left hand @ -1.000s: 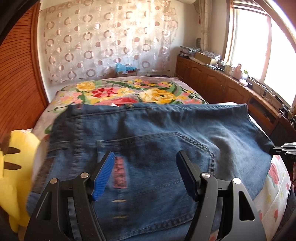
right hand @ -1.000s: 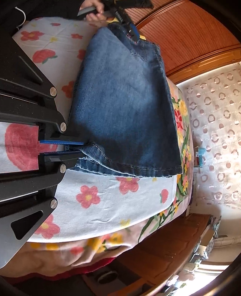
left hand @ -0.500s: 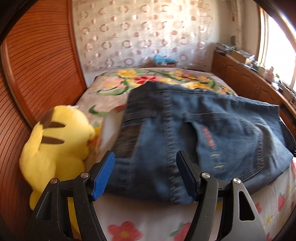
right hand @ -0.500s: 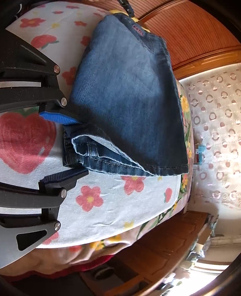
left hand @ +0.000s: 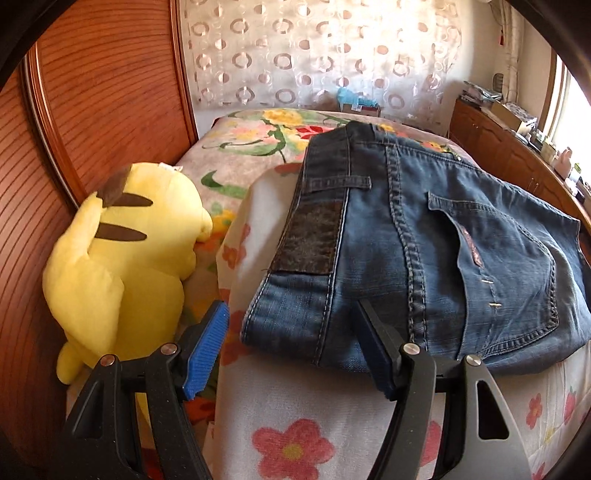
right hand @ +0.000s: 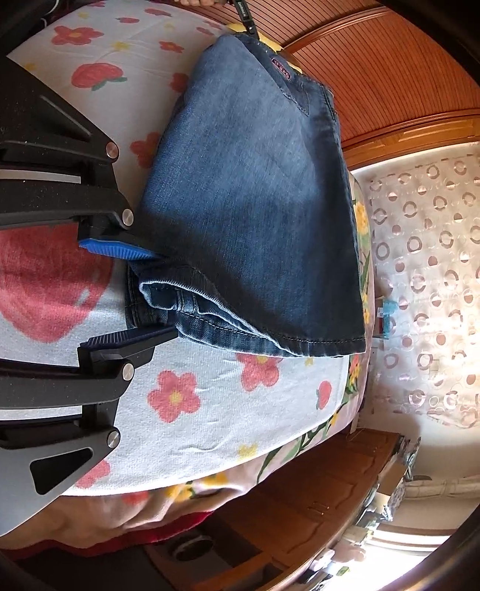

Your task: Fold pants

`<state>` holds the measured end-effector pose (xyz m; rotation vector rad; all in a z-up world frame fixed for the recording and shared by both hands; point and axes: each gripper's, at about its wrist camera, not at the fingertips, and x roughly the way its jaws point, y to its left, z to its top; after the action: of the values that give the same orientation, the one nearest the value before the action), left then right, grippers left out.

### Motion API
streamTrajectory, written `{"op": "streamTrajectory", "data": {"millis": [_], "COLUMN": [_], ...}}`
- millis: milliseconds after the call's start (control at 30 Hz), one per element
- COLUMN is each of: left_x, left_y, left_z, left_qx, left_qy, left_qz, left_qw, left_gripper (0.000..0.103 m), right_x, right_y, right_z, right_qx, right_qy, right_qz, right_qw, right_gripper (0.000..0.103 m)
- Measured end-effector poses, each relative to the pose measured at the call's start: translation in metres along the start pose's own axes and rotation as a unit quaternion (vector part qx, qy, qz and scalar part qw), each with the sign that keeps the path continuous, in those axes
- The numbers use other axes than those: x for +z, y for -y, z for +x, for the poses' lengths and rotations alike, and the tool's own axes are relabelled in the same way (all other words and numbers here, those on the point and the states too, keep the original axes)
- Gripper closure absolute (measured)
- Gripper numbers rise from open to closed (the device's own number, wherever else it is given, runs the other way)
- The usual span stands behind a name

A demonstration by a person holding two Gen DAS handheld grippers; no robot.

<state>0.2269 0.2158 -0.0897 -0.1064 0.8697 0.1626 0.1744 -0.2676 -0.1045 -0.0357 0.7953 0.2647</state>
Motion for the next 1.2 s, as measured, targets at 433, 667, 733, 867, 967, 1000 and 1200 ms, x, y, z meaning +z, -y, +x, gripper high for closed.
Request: {"op": "streamTrajectory", "data": {"millis": [433, 667, 733, 867, 967, 1000, 1200], "left_x": [-0.007, 0.0, 0.005, 0.017, 0.027, 0.029, 0.035], "left_y": [-0.002, 0.004, 0.005, 0.01, 0.016, 0.016, 0.025], "left_z": [-0.003, -0.025, -0.034, -0.063, -0.083, -0.087, -0.122], "left_qx": [-0.027, -0.037, -0.038, -0.036, -0.036, -0.036, -0.048], "left_qy": [0.002, 0.034, 0.046, 0.084, 0.109, 0.115, 0.152], "left_qz": [-0.03, -0.021, -0.017, -0.006, 0.002, 0.003, 0.01], "left_qw": [0.9992, 0.9985, 0.9981, 0.9958, 0.9933, 0.9927, 0.9871], "left_gripper": [0.062, 0.088, 0.089, 0.091, 0.091, 0.091, 0.091], "right_x": [0.012, 0.023, 0.028, 0.035, 0.044, 0.047, 0.059], "right_y": [0.004, 0.001, 0.002, 0.001, 0.0, -0.001, -0.002], "right_z": [-0.018, -0.03, -0.032, -0.041, -0.054, -0.059, -0.089], "right_qx": [0.047, 0.043, 0.044, 0.04, 0.03, 0.028, 0.005], "right_qy": [0.027, 0.052, 0.059, 0.075, 0.093, 0.097, 0.14], "right_qz": [-0.003, -0.021, -0.021, -0.027, -0.039, -0.043, -0.059], "right_qw": [0.999, 0.997, 0.997, 0.996, 0.994, 0.994, 0.988], "right_gripper": [0.091, 0.092, 0.092, 0.093, 0.093, 0.093, 0.093]}}
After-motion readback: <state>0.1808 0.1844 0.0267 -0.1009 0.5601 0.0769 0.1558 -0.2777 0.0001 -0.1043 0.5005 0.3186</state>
